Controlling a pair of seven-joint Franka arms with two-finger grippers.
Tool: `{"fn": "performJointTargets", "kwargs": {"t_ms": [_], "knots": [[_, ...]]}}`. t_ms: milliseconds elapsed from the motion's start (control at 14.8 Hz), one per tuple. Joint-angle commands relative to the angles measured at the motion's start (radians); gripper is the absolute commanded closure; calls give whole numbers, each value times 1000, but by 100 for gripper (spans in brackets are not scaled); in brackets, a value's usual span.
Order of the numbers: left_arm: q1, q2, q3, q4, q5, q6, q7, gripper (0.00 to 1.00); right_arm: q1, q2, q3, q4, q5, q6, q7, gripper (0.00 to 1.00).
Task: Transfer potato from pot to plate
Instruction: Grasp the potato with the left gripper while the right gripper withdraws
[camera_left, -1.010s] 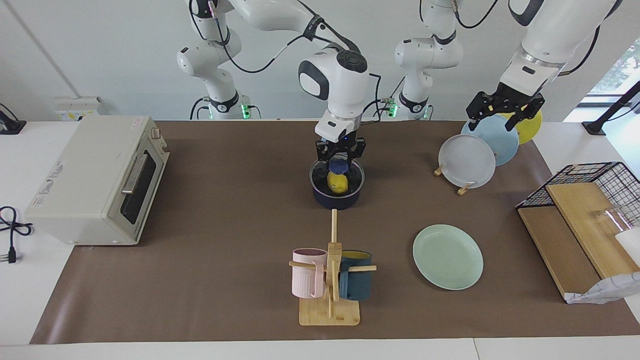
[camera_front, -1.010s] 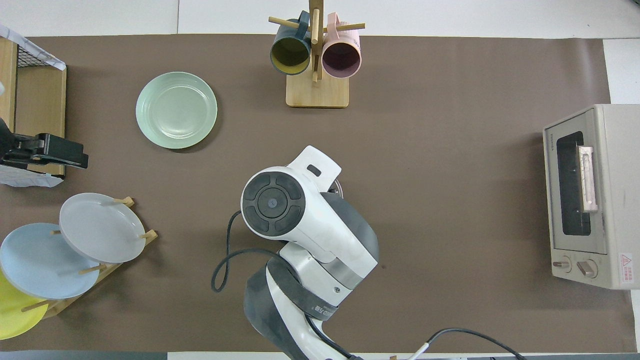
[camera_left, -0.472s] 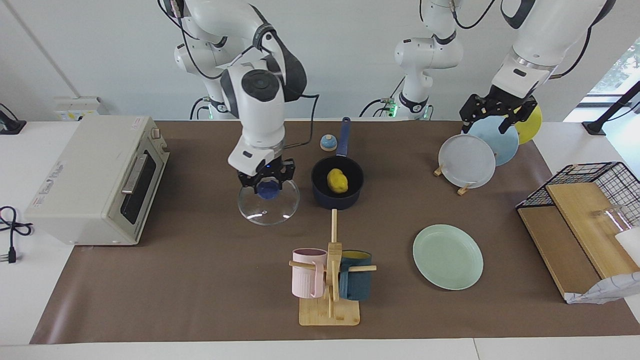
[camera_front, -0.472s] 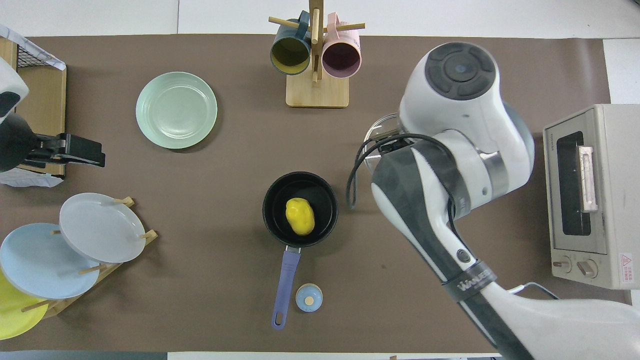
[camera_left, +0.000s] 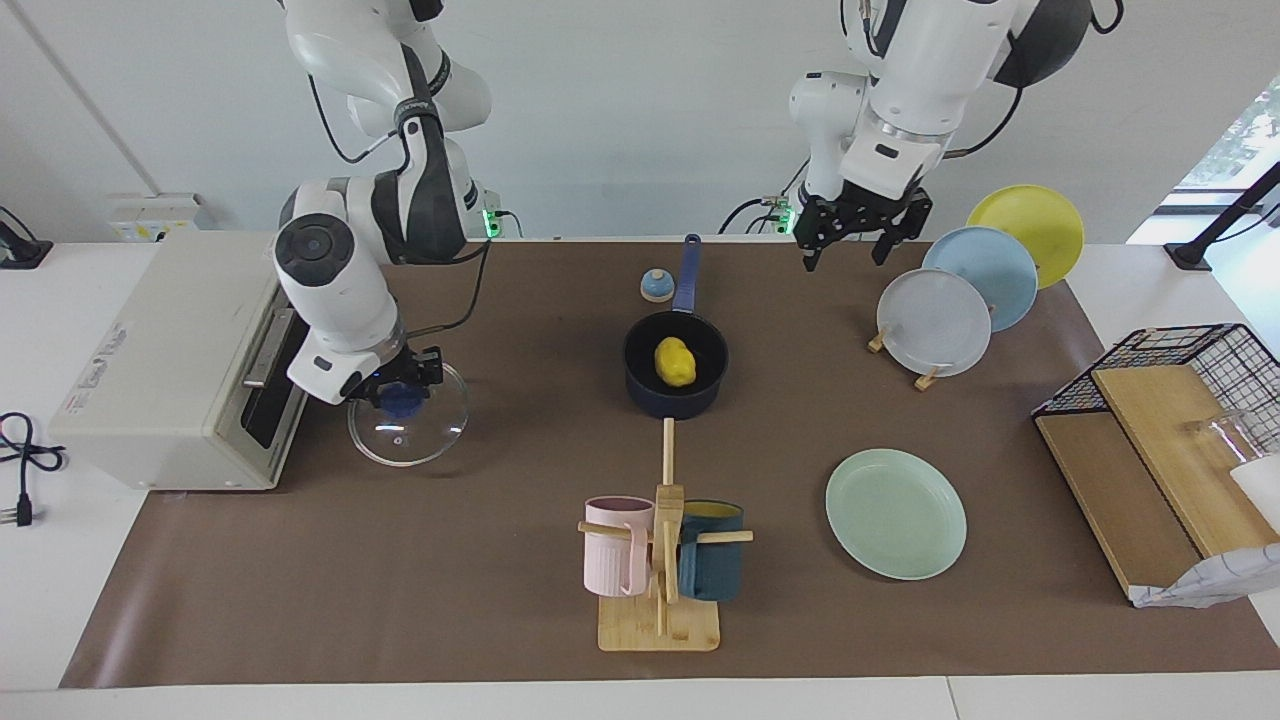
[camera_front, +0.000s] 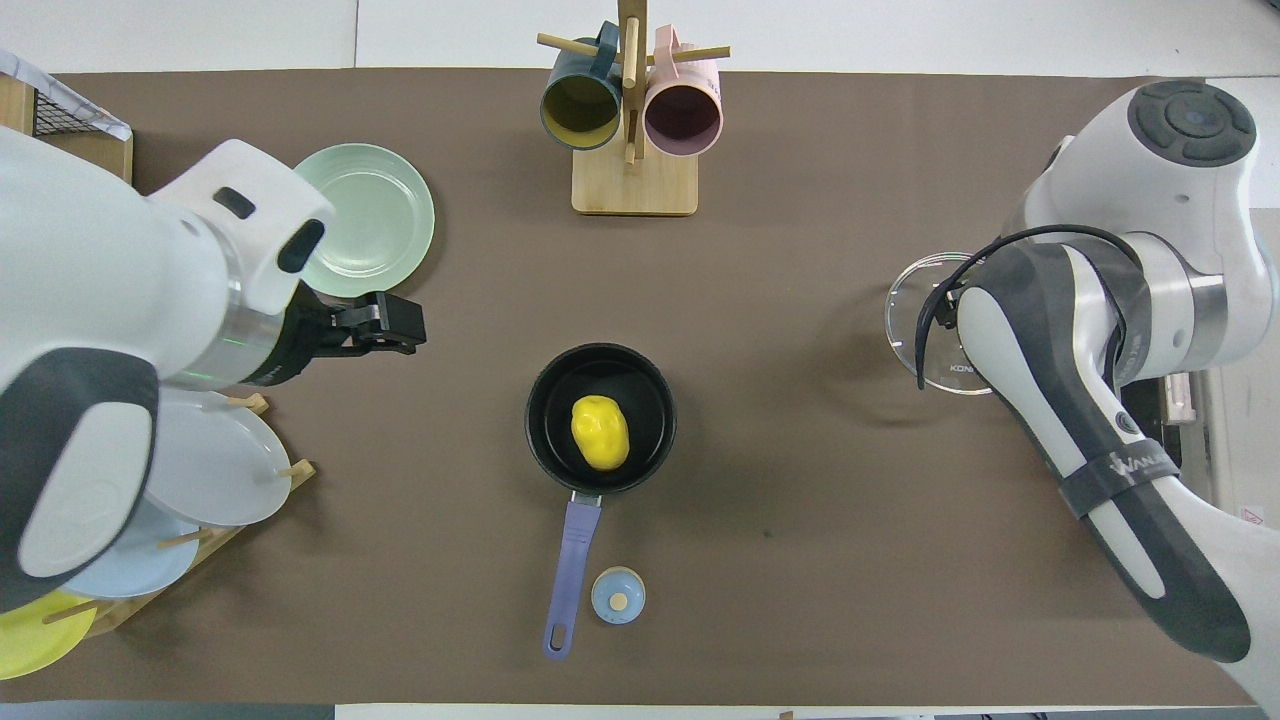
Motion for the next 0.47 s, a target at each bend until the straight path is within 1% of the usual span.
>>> {"fn": "performJointTargets", "kwargs": {"t_ms": [0, 135, 202, 269, 404], "knots": [[-101, -21, 16, -139, -15, 163, -148, 0, -33, -89, 14, -168, 4, 114, -32, 100], [-143, -13, 16, -195, -15, 242, -224, 0, -38, -106, 14, -226, 4, 174, -39, 100], [-169, 10, 16, -201, -15, 263, -265, 0, -36, -112, 14, -253, 4, 226, -42, 100], [-198, 45, 16, -203, -14, 292, -314, 0, -36, -120, 14, -295, 3, 293, -43, 100], [-232, 120, 17, -206, -14, 361, -376, 0, -28, -135, 14, -347, 4, 356, -42, 100]]}}
